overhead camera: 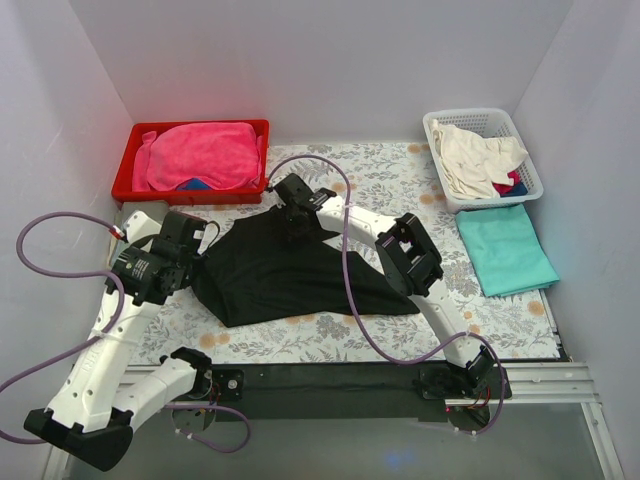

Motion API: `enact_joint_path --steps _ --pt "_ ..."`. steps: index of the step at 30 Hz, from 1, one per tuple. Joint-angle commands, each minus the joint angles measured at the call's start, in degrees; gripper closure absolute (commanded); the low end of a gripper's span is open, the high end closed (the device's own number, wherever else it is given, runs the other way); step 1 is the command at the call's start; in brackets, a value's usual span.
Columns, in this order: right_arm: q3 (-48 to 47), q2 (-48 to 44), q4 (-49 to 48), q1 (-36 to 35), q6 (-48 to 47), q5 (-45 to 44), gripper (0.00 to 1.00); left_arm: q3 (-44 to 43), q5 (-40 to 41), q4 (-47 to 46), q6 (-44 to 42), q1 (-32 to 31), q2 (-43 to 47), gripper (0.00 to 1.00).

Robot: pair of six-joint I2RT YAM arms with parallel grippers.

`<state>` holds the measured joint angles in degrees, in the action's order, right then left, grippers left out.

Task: Fold and stack the t-shirts
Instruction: Flatten out the tshirt

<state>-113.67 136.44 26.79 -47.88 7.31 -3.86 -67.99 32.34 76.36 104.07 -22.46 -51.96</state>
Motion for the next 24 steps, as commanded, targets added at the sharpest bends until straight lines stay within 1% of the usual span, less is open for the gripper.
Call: enact_joint_path --steps 1,2,3,5,9,14,18,19,23,24 --pt "0.3 1.0 -0.2 -0.6 0.5 0.4 0.61 -0.8 0.4 1.0 0.0 0.1 0.8 1.00" --pt "0.5 0.8 -0.2 -0.6 0.6 0.0 0.63 -0.9 0.4 1.0 0.1 0.1 0.7 1.00" --pt "0.6 0.6 -0.1 -0.6 0.6 -0.4 0.68 -0.9 0.4 1.0 0.0 0.0 0.7 1.00" --pt "0.9 -0.6 0.1 -0.6 0.6 -1.8 0.73 -1.1 0.7 0.9 0.0 0.0 0.7 1.00" --pt "2.0 -3.3 0.1 -0.6 0.0 -4.2 0.73 -1.4 0.9 0.7 -0.1 0.0 0.5 1.00" --pt "1.4 -3.6 0.3 -0.6 -0.7 -5.5 0.65 -1.2 0.9 0.4 -0.4 0.0 0.5 1.00" --pt "1.7 -3.6 0.7 -0.8 -0.6 -5.5 0.65 -1.0 0.9 0.3 -0.6 0.1 0.5 1.00" --pt "1.9 -3.9 0.7 -1.0 -0.8 -5.8 0.65 -1.0 0.9 0.4 -0.6 0.0 0.6 1.00" --pt "1.9 -4.1 0.7 -1.6 -1.0 -6.4 0.71 -0.7 0.7 0.5 -0.6 0.0 0.7 1.00" --pt "1.9 -4.0 0.7 -1.8 -1.0 -6.5 0.76 -0.7 0.8 0.5 -0.7 0.0 0.7 1.00"
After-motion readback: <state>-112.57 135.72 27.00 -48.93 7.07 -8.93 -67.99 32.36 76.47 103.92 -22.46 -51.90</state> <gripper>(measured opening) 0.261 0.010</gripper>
